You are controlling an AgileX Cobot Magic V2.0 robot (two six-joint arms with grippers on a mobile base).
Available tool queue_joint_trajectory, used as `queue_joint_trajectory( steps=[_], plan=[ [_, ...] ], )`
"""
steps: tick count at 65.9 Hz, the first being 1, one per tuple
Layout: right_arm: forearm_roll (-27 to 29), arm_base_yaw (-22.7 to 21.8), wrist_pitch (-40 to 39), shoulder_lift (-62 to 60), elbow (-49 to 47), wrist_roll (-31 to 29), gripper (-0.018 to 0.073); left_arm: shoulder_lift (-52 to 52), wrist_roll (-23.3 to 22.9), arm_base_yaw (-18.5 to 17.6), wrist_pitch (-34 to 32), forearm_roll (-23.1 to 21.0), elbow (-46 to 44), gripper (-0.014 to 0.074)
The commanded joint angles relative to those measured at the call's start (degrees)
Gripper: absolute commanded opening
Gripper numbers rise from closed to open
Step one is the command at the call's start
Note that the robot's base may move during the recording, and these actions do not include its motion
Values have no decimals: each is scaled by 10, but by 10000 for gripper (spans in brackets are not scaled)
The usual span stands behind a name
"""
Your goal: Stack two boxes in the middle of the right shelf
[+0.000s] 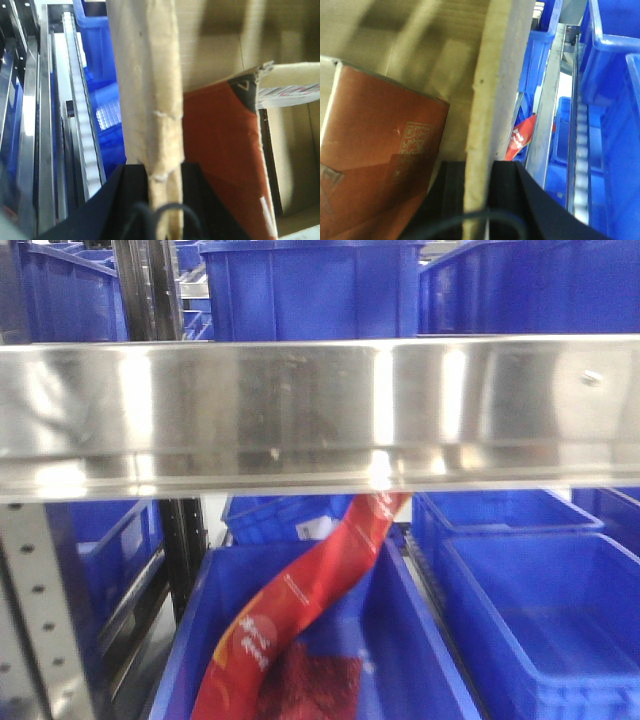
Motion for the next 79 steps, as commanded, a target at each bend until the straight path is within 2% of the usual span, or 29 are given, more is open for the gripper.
queue_joint_trajectory(
  steps=[1, 79],
  plan=[
    [-14, -3, -30, -8, -7, -6, -154, -10, 2, 4, -25, 7, -6, -111],
    [-14, -3, -30, -8, -7, -6, -154, -10, 2, 4, -26, 7, -6, -111]
  ],
)
